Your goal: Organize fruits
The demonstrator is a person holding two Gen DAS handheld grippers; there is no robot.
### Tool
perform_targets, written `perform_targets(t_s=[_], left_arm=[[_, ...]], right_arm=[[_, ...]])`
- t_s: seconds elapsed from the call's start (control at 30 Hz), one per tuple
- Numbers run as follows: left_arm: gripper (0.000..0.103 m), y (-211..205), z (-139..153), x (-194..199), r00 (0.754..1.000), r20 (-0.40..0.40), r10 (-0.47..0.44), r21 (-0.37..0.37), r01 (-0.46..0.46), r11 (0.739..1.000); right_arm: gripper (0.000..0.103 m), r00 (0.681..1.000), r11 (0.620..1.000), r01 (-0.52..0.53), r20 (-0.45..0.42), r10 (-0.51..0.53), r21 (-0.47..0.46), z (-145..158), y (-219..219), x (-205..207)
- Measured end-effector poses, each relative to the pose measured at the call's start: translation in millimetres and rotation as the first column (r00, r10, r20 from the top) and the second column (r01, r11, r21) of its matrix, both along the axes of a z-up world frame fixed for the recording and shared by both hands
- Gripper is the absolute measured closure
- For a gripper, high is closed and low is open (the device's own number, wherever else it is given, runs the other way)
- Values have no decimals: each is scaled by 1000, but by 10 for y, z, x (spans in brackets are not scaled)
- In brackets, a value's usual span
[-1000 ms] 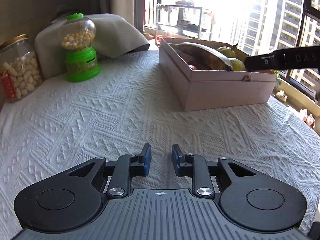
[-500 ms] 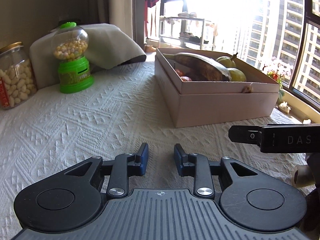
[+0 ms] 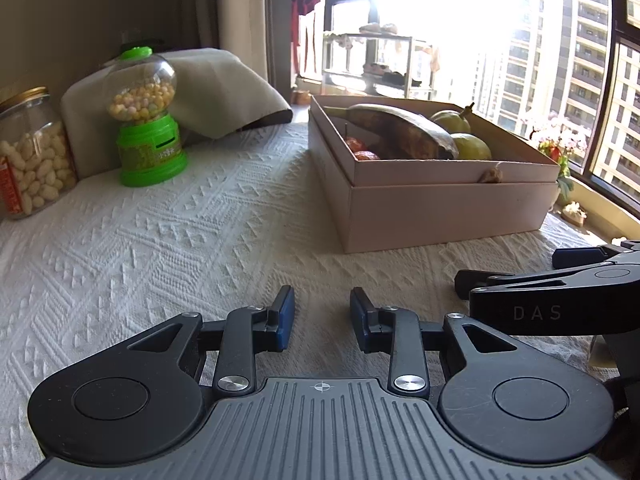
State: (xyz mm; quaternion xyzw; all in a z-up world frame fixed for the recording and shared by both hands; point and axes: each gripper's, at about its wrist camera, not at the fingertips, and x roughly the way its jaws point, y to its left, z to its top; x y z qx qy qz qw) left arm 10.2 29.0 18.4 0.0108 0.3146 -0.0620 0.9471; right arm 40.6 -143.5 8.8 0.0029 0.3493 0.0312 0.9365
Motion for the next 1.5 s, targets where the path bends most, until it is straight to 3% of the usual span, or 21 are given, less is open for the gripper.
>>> perform_targets(t_s=[1.5], left_arm=[[69,-22,-3,51,1000,3,4,6,-4,1000]], right_arm=[[0,999,1000,23,27,-23,-2,-39,11,-73]])
